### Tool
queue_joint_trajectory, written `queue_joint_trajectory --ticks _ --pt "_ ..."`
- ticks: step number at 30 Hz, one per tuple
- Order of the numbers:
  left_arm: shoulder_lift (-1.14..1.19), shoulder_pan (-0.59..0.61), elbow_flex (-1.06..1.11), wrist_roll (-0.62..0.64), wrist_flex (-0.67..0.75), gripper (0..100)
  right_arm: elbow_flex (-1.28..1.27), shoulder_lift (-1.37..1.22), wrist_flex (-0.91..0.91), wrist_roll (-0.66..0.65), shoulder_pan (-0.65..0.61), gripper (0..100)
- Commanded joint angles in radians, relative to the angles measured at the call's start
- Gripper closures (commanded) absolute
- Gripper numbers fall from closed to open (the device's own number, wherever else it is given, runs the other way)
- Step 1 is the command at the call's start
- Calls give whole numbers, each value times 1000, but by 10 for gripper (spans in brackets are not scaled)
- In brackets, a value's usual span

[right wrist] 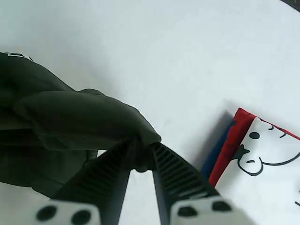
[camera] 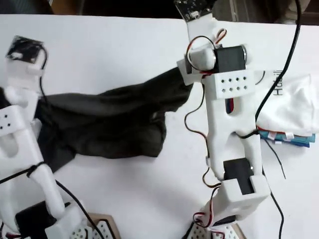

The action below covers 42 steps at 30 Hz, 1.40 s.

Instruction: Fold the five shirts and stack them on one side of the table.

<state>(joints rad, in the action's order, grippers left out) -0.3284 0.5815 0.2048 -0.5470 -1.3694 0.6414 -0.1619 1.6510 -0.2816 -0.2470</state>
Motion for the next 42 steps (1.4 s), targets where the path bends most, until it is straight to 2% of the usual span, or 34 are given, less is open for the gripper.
queue_joint_trajectory --ticks 1,5,8,10,15,17,31,36,42 --pt "-14 11 97 -14 84 820 32 61 -18 -2 -1 979" --pt "-14 17 272 -14 265 829 32 61 -16 -3 7 979" --pt "-21 37 318 -6 338 832 31 61 -10 -2 7 979" --pt "-23 43 297 -3 324 832 31 61 -10 0 5 979" --pt "-20 -18 225 8 112 832 31 59 -10 0 1 979" --pt "-15 -40 226 12 103 833 31 59 -13 0 -1 979" --pt "-12 -48 432 15 448 832 31 61 -8 0 -1 979" --pt "11 -44 438 15 477 832 31 61 -1 0 -1 979" --pt "180 -60 395 17 517 832 31 62 5 0 -1 979"
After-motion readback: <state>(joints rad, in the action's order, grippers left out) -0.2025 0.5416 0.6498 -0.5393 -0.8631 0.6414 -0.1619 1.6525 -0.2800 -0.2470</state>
